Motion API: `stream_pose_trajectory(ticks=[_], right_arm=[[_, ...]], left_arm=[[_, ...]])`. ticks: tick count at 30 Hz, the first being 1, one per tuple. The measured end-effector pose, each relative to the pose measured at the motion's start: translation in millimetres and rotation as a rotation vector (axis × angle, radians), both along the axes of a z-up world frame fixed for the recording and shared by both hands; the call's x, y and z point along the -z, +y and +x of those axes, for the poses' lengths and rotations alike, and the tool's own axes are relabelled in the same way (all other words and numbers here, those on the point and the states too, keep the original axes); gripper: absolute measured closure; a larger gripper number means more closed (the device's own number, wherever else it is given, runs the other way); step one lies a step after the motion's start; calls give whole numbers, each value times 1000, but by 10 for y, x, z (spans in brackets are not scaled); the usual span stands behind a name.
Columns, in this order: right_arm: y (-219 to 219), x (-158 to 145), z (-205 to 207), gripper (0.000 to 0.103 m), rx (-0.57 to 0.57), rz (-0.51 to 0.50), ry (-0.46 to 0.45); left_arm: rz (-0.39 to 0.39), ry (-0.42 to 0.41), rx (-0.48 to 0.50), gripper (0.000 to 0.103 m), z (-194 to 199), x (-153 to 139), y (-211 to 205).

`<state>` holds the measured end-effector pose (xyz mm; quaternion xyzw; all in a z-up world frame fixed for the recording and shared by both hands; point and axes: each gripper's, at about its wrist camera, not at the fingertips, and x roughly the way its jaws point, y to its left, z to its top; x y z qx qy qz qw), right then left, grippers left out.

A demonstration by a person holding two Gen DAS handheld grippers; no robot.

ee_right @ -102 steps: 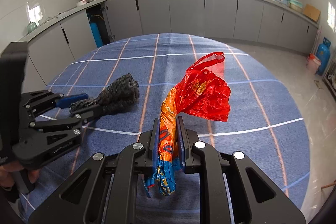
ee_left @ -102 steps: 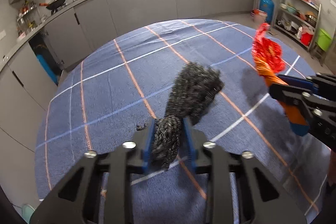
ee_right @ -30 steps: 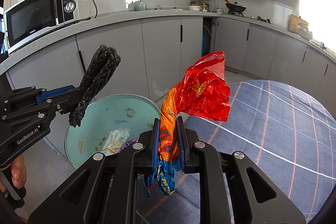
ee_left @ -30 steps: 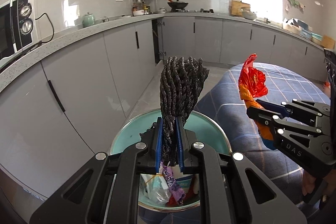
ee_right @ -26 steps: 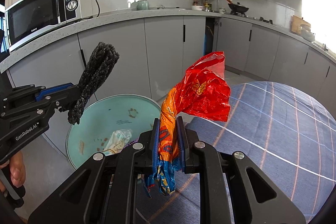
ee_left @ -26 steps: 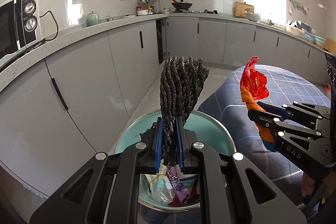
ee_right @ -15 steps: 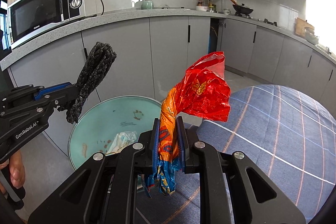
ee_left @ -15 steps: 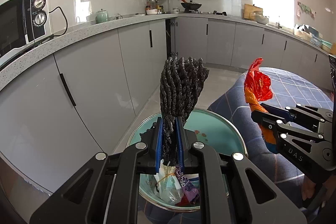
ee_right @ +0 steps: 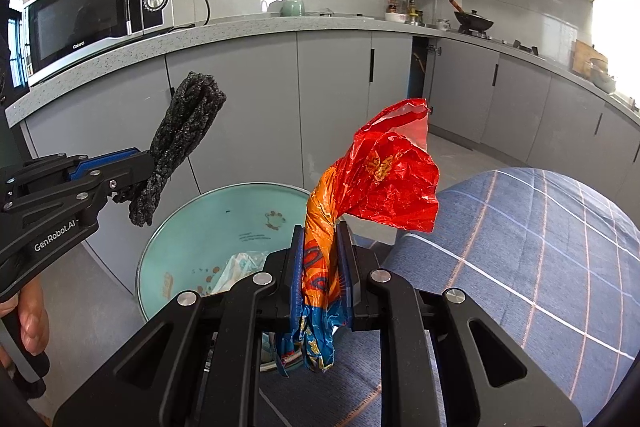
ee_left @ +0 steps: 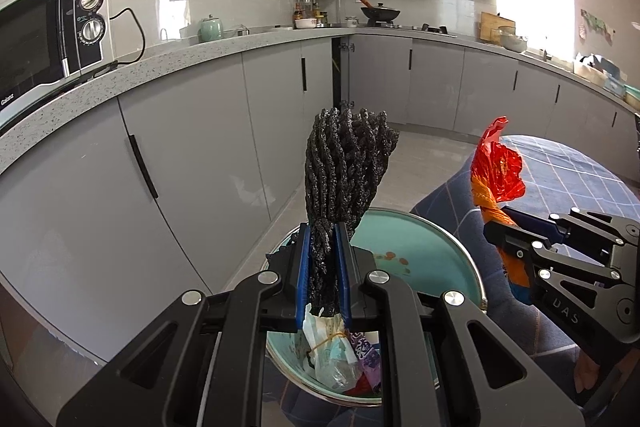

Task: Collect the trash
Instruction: 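Carry the black scrubber and red bag over the teal bin with both tools, then open both tools to drop the scrubber and red bag into the bin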

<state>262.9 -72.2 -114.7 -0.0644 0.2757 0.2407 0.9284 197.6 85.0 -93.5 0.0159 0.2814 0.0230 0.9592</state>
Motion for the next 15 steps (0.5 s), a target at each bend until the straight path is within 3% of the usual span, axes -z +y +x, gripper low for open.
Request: stream_pose_trajectory(ticks=[15], right_arm=[[83,24,-10,87,-31,-7,-3]], left_arm=[[-3,2,-13,90,-2,16,9]])
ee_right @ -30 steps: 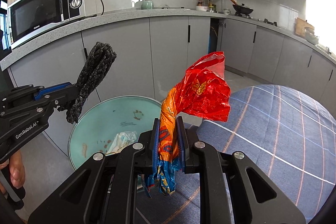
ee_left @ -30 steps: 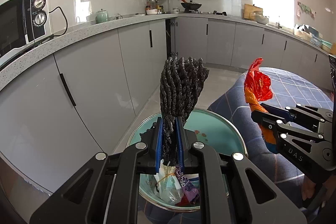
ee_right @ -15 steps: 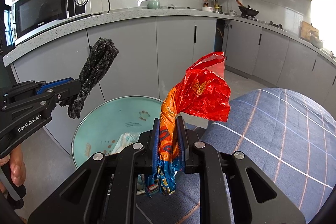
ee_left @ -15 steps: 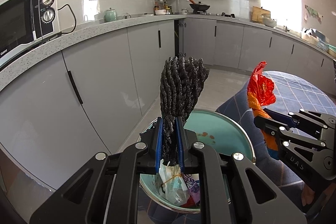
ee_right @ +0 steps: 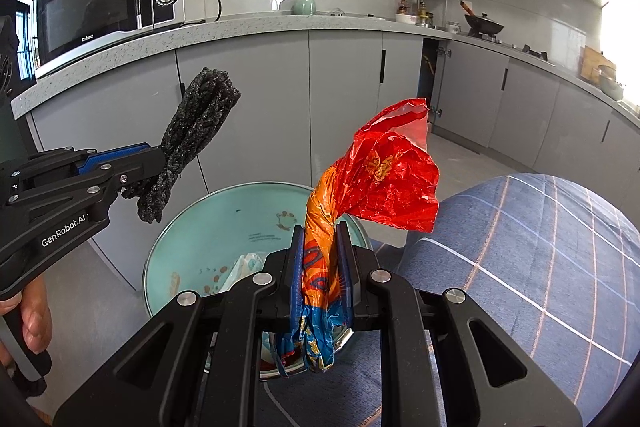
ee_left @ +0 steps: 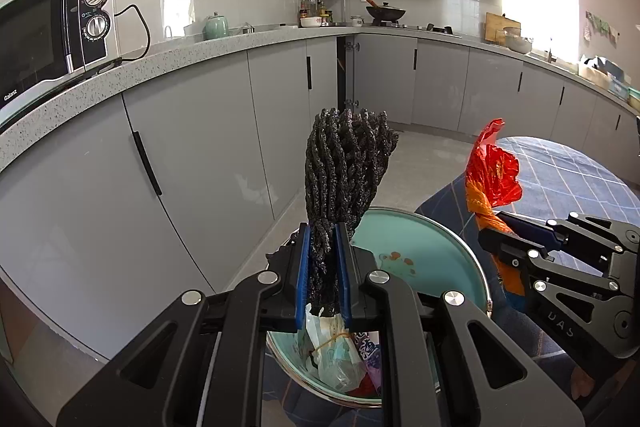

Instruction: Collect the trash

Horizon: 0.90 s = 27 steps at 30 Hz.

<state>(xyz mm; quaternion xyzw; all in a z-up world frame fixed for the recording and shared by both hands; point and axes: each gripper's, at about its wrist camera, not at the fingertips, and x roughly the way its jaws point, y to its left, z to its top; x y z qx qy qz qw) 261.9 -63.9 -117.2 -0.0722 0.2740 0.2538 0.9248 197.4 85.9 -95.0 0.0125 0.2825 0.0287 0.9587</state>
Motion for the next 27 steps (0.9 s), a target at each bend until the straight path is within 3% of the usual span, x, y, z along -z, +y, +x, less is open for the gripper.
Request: stream_pose_trajectory(ticks=[8,9,11,13,19,27], right_arm=[[58,21,5,86,-20,-6,1],[64,26,0,83,-24,-8,-2],[68,30,-5,67,-20,-9,-15],[50,32,3,59,-9,-4,-14],[-8,27,3,55,7,5,-14],[-136,-63,-118,47,41,19,-31]], left_arm=[[-12,2,8,86,8,4,11],[-15,-1,3,83,7,2,11],[-15,-5,-3,59,8,-2,24],[-13,-8,1,58,7,-6,19],[-20,-5,-3,52,16,11,39],[-7,-27,-10,33,-43,-23,26]])
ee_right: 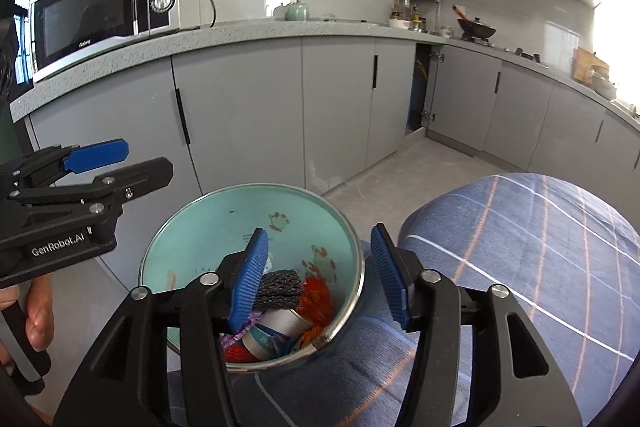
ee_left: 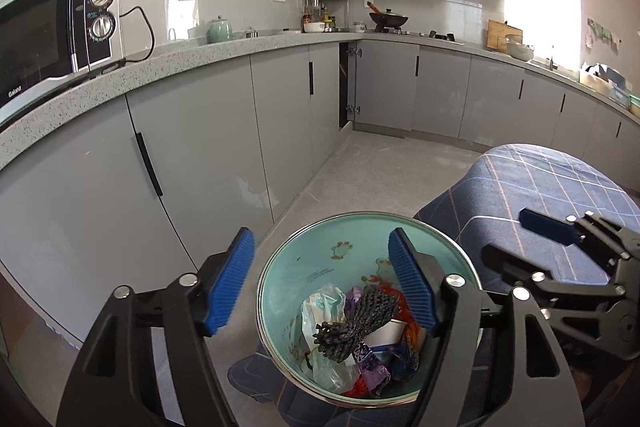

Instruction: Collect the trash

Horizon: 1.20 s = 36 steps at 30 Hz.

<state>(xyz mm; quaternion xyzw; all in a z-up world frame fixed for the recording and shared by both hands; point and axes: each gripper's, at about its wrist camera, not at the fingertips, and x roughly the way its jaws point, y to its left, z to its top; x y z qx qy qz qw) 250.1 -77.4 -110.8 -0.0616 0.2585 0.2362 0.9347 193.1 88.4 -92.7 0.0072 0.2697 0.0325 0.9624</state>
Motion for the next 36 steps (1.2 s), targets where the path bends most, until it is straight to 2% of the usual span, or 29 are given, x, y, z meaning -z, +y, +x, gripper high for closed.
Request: stream_pose_trajectory(ticks=[2,6,17,36], right_arm=[[-87,-72,-86,46,28,11,-10],[-255,-201,-262,43,64,35,-39],[-428,-394,-585,41,98,69,-97],[-528,-333,-639,41,139,87,-101]], left_arm=[[8,-7,7,29,-55,-20,-19],[46,-29,31,28,-204,-76,-74],[47,-82,43,22,-410,-256,-100],[58,-104,35,12,-444,-287,-115]])
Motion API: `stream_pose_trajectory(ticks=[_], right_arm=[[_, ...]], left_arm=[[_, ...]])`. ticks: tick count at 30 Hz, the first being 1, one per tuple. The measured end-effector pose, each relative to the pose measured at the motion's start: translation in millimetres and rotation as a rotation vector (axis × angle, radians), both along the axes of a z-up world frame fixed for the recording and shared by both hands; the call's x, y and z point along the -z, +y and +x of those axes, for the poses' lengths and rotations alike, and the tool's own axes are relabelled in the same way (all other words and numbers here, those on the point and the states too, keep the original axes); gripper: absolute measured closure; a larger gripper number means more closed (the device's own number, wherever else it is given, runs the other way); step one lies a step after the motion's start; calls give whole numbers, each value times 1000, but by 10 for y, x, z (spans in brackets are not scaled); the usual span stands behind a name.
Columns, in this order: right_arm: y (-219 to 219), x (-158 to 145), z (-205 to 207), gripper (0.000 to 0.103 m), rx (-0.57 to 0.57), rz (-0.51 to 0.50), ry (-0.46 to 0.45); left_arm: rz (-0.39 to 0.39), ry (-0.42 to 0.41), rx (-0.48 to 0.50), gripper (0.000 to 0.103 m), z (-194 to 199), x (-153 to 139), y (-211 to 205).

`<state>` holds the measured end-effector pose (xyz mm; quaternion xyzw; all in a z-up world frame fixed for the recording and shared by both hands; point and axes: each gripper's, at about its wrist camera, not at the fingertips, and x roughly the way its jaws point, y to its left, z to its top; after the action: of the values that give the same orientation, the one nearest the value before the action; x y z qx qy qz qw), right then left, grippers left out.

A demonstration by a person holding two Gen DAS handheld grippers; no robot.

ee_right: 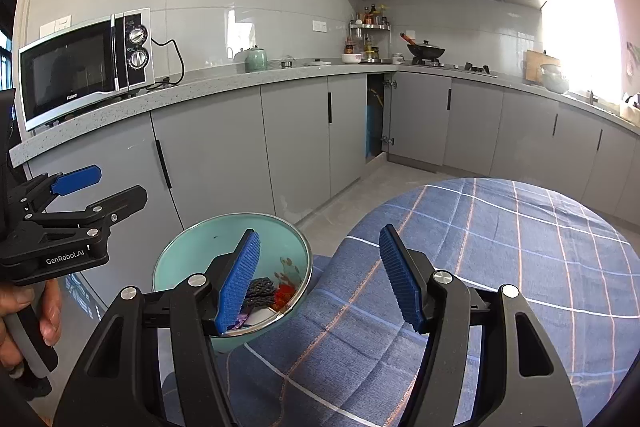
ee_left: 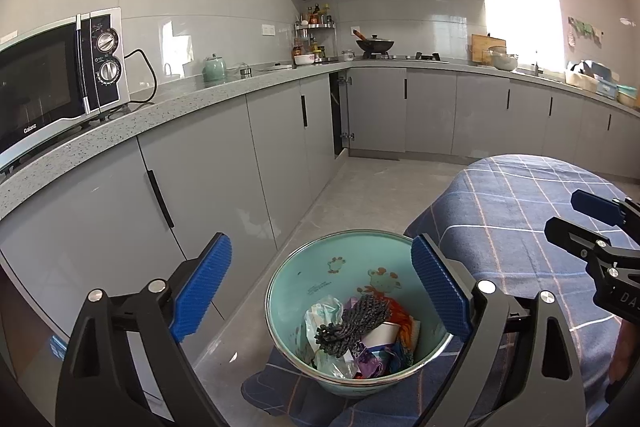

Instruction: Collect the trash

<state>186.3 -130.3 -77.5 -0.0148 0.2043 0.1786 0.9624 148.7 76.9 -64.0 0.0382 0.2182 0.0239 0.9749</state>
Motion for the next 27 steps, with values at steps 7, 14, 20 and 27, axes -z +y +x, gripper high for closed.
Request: stream_pose_trajectory(ticks=[7,14,20,27], right_arm=[[-11,-13,-27,40,3,7,-10],[-27,-15,-30,39,4,9,-10],[-29,-16,-32,39,5,11,-12],[-32,-16,-35,39,4,11,-11]], left_arm=[[0,-7,-1,11,-15,-8,2],[1,-9,-2,10,-20,-5,-1],[0,-9,-3,10,-31,-3,3],[-2,-11,-6,10,-29,-2,9]])
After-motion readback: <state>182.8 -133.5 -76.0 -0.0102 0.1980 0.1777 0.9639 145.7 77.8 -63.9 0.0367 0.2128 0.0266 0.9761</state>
